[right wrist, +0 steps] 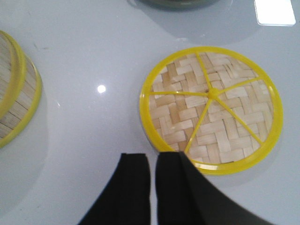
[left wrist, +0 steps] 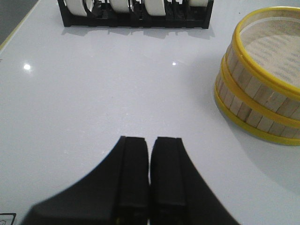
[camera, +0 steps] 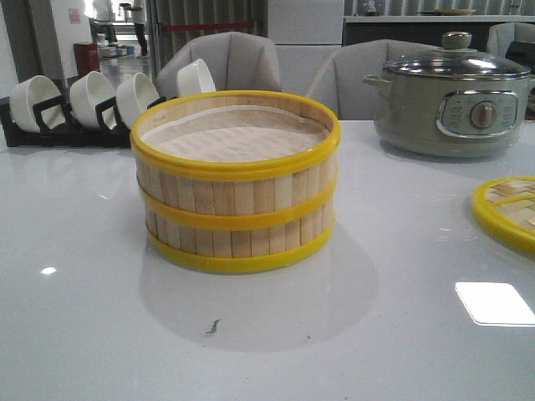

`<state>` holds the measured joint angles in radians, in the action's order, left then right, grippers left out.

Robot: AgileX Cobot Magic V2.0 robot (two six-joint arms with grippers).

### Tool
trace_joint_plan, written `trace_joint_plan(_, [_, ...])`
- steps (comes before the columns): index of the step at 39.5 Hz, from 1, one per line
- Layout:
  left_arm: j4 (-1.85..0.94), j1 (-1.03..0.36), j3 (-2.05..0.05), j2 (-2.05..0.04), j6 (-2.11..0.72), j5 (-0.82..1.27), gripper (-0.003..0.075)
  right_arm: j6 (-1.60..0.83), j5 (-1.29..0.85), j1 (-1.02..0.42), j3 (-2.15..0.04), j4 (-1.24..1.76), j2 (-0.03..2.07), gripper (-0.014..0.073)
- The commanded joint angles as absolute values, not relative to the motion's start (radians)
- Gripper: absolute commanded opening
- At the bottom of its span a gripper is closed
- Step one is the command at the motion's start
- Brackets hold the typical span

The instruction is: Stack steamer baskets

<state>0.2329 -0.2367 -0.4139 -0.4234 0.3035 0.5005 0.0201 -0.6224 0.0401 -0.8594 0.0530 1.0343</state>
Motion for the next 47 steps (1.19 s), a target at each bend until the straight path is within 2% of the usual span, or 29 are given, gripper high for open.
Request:
trace_joint_plan(1, [0.242,-0.237,-0.444,-0.429,0.316,0.424,0.0085,0.018,-0.547,0.065,-0.898,0.037,1.085,0.0327])
trace_joint_plan(13, [0.242,-0.237,-0.444,-0.429,0.316,0.424,0.0085,0.018,-0.463,0.107,-0.899,0.037,1.241,0.0321])
trace_joint_plan(31, [0.242,-0.237,-0.444,-0.429,0.316,0.424,0.0085,0.018,-0.410,0.138,-0.957,0.037,1.301,0.0321])
trace_joint_plan(40, [0.242,-0.237,-0.444,-0.429,0.316,0.424,0.0085,0.018,-0.528,0.225,-1.111,0.037,1.395,0.0321])
trace_joint_plan(47, [0.242,-0.237,-0.444,-0.429,0.316,0.424,0.0085,0.018,-0.636,0.236,-1.245,0.037,1.509,0.0321])
